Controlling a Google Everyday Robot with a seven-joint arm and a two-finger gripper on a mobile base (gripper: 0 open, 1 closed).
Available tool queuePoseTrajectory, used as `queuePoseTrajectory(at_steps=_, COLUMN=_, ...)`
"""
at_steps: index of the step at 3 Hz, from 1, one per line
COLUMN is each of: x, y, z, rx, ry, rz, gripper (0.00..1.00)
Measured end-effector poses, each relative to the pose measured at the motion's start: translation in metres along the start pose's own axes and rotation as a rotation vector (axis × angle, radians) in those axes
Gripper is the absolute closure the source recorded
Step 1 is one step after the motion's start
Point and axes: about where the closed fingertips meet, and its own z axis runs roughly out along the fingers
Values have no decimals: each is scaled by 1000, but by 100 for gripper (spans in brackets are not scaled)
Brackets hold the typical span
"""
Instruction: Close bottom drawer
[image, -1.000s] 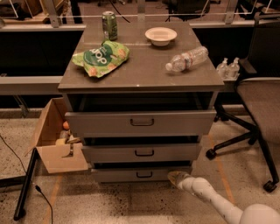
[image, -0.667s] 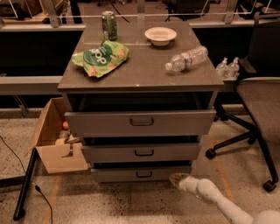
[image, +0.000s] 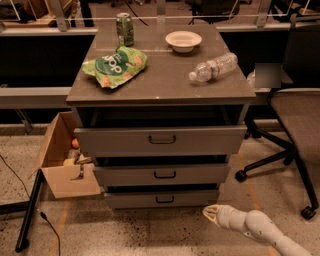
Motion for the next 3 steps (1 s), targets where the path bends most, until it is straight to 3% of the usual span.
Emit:
queuePoseTrajectory(at_steps=1, x=-33, y=3, z=-65, rx=7, ry=-9, rz=12, gripper=100)
queuePoseTrajectory(at_steps=2, x=-85, y=15, z=-129, rx=-46, ry=-36, rz=-13, gripper=100)
queuePoseTrajectory(at_steps=3, x=-90, y=12, z=-138, rx=-57, ry=-28, rz=-36, gripper=82)
